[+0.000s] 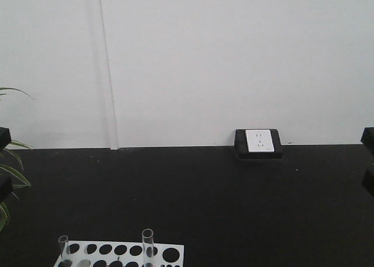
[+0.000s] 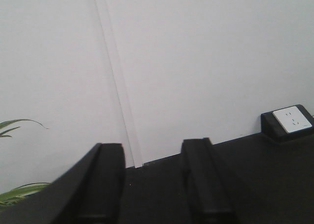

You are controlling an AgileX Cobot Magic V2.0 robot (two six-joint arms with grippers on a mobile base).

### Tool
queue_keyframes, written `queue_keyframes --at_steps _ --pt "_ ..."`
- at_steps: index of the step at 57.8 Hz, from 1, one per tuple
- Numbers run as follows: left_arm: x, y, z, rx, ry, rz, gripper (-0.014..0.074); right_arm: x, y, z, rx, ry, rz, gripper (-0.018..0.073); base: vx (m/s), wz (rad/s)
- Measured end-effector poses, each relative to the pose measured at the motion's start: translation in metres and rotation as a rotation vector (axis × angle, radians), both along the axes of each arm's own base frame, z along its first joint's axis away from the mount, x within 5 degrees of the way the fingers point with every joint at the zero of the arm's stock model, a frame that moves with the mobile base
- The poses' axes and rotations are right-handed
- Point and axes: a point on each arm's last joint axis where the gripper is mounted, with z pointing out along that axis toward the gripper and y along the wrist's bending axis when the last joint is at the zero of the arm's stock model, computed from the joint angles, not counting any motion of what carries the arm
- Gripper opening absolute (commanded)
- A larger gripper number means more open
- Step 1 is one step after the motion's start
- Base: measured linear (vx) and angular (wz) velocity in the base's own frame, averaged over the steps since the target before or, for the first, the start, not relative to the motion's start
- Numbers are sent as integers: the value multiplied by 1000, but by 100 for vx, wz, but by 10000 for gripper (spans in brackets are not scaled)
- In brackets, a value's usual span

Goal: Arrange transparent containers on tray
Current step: 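Lower the left gripper onto a clear glass test tube in the rack and grasp it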

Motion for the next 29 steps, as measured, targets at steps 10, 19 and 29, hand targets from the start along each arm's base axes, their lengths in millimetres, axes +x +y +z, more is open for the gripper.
queue_keyframes --at_steps 10,19,29 --pt "0 0 0 0 0 0 594 0 0 1 1 -8 0 727 0 0" --pt "0 0 1 -23 -8 -1 580 0 0 4 56 -39 4 703 0 0" --pt "-1 0 -20 -32 24 -1 563 10 4 -7 66 5 19 635 0 0"
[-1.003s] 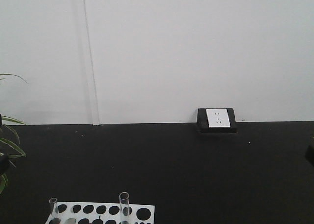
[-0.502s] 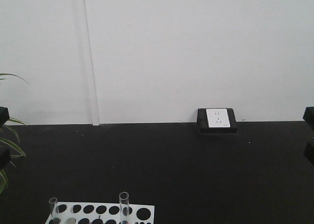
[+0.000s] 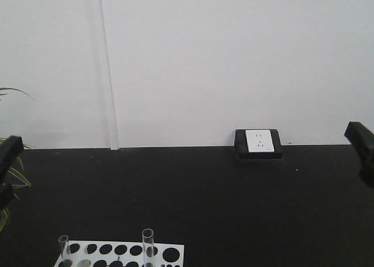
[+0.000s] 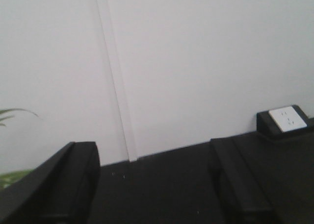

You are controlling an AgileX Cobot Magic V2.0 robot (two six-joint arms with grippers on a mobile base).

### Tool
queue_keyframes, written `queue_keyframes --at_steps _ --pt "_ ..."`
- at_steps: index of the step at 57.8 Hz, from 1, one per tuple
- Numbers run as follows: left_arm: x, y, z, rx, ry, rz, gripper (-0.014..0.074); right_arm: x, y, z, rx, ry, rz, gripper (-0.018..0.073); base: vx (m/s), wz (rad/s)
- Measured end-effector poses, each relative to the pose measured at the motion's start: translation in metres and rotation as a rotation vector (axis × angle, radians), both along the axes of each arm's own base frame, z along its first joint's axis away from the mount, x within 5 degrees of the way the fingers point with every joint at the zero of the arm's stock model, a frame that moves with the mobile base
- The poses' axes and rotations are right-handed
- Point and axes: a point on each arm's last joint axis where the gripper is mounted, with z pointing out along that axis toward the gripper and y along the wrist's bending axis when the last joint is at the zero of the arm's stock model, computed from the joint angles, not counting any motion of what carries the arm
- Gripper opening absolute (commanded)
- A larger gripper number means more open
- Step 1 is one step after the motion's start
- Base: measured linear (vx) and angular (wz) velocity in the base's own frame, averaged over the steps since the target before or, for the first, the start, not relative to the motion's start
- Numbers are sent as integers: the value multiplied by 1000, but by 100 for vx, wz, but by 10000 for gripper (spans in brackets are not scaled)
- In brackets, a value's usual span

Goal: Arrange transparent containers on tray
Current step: 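Lower the left gripper onto a clear glass test tube in the rack and grasp it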

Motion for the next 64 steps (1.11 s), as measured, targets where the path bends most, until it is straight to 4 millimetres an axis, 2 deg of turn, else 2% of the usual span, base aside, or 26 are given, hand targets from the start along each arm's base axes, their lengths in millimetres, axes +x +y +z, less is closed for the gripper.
queue_keyframes --at_steps 4,12,21,30,42,64 --pt "-2 0 -20 0 39 0 554 5 5 -13 -21 39 23 602 0 0" --pt "-15 2 -76 -30 156 3 537 9 21 -42 -72 111 101 542 0 0" --pt "-29 5 -111 -63 191 6 511 13 35 -60 -93 138 164 502 0 0" --pt "-28 2 -126 -24 228 -15 487 20 39 -64 -88 117 180 498 0 0" --pt "-11 -7 -140 27 198 -90 461 25 41 -66 -82 95 186 498 0 0" --pt "42 -24 -161 -27 169 -187 442 25 41 -66 -85 86 188 498 0 0"
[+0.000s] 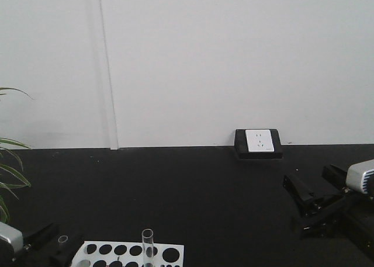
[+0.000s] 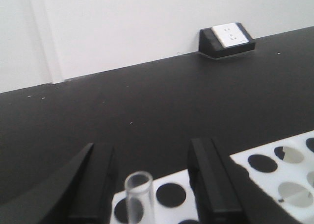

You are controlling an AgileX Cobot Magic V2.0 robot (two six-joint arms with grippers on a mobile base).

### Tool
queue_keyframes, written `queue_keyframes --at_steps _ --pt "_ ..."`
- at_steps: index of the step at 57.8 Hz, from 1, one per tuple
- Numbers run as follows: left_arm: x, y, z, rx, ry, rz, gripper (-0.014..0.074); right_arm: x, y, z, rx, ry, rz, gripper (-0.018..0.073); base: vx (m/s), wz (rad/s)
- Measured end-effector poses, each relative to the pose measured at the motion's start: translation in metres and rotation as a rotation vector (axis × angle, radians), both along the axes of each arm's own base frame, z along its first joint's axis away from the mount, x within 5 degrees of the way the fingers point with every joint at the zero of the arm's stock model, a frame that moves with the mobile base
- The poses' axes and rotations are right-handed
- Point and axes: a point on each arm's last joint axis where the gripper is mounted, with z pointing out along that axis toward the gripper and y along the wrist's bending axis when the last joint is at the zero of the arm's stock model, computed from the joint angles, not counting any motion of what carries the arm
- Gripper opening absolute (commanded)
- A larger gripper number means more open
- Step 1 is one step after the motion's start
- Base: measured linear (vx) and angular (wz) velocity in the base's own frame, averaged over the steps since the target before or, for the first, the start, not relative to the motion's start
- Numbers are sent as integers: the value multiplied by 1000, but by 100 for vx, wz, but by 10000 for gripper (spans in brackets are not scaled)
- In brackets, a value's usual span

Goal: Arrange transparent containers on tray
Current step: 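Lower the left gripper onto a clear glass test tube in the rack and grasp it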

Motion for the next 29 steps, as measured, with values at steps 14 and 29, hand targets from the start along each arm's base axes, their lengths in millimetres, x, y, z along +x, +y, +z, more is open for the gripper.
queue_keyframes --at_steps 14,29 --pt "16 -4 -20 -14 24 -14 412 0 0 0 1 -2 0 498 0 0" --pt "19 -5 -25 -31 8 -14 122 0 0 0 1 -2 0 498 0 0"
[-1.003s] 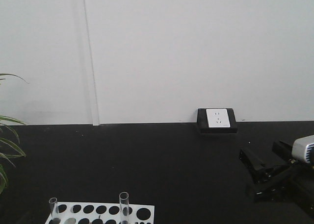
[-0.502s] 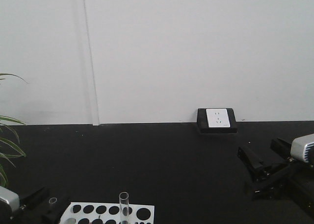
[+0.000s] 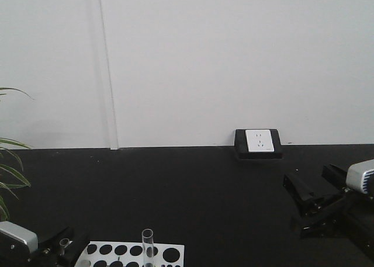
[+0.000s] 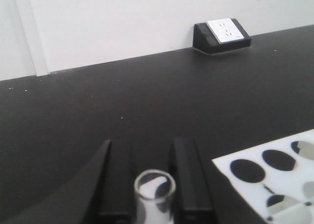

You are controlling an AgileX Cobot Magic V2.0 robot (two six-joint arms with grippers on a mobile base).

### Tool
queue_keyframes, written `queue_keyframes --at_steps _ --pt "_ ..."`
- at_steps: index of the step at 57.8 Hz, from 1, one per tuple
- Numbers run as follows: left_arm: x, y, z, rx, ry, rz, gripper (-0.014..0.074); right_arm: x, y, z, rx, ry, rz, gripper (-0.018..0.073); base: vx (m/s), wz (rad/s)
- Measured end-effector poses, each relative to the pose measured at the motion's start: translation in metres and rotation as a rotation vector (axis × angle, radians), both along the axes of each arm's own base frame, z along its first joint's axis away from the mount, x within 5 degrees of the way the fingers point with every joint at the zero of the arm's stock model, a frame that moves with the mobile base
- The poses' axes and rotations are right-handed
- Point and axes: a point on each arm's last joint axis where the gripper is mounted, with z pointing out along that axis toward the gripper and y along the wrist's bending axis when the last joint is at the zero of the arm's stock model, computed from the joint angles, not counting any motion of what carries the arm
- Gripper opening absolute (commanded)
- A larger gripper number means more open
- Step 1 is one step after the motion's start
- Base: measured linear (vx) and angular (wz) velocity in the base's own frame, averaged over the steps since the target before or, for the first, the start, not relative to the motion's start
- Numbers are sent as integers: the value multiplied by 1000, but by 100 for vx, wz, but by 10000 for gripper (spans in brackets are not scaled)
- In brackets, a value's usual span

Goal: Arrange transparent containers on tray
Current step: 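Lower the left gripper onto a clear glass test tube in the rack and grasp it, then reach the right gripper to another glass test tube, grasp and lift it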

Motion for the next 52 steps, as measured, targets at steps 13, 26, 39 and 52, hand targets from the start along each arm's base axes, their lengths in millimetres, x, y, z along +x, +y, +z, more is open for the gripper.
queue_keyframes --at_steps 13,26,39,52 --pt "0 0 1 -3 -7 -1 -8 0 0 0 0 0 0 498 0 0" --pt "-6 1 38 -14 -131 -1 -7 0 0 0 0 0 0 498 0 0" --pt "-7 6 130 57 -225 52 -7 -1 3 0 -56 -25 38 498 0 0" --pt "-26 15 184 80 -215 120 -7 -1 38 -13 -125 -16 254 487 0 0"
